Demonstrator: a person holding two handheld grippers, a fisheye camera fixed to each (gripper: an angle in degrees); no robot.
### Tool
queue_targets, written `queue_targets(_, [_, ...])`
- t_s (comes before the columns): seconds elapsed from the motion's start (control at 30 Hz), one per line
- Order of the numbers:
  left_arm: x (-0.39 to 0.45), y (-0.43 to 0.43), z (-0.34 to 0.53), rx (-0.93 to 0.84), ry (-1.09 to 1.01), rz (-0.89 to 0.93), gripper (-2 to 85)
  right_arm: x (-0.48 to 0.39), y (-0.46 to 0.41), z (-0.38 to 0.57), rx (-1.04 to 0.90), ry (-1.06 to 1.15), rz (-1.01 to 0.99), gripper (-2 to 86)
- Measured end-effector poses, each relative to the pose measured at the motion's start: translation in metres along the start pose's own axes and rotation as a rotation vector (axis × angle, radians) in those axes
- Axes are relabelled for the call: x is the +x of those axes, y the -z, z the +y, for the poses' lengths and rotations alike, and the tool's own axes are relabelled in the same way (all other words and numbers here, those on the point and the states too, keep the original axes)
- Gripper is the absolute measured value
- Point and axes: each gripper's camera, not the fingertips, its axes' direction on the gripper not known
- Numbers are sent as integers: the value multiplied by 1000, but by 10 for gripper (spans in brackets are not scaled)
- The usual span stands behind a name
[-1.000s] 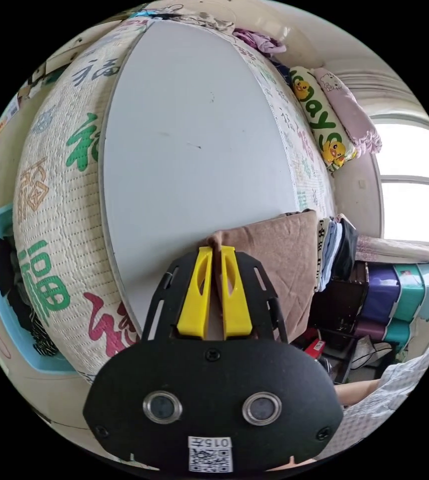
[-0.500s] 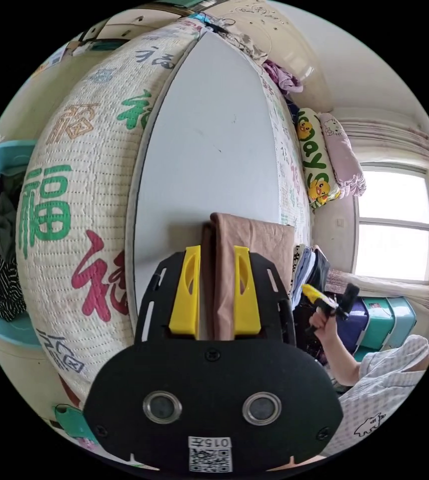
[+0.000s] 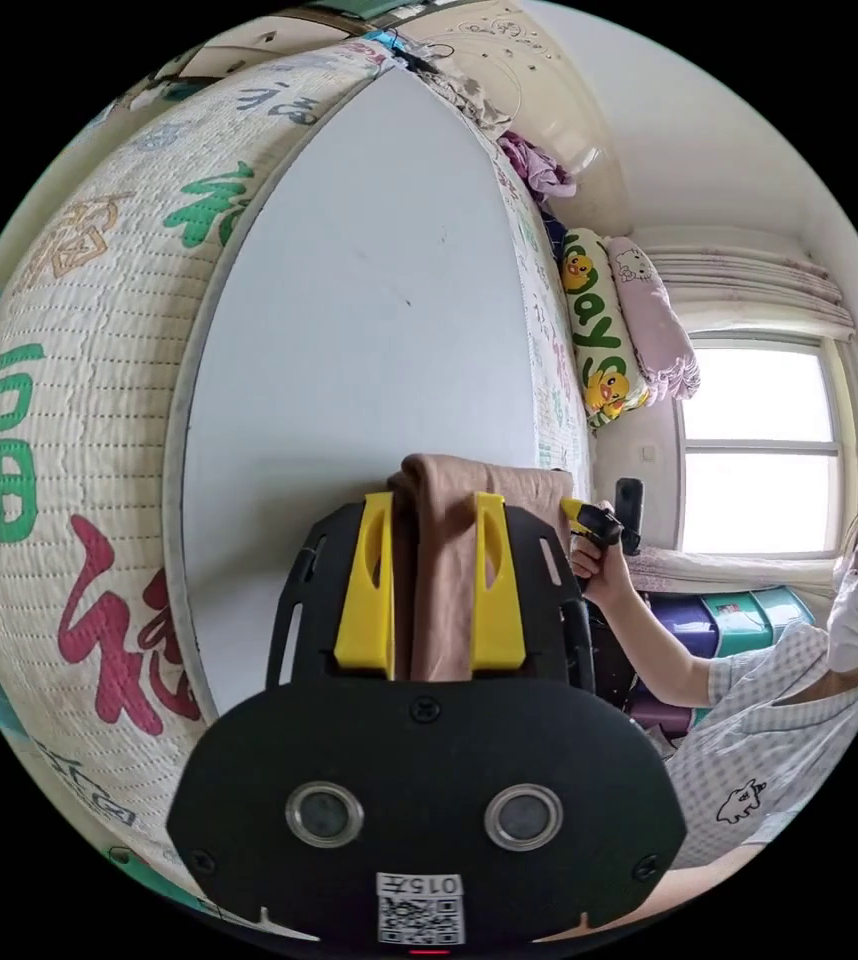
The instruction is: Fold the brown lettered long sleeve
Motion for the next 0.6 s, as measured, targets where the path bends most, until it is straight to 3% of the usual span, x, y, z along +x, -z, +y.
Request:
queue_targets(0.13, [0,-12,2,-37,-8,36,83,50,-5,33,67,-96,-82,107])
queue_targets(0.27, [36,-5,16,20,-92,129,66,46,28,95,209,-20,-52,94])
queue_targets(0.47, [197,50,80,59,-505,233,63,8,142,267,564,137,-132,92])
queue_targets(0.6, [312,77,136,55,-788,267,63,-21,203,377,701,260,-90,92])
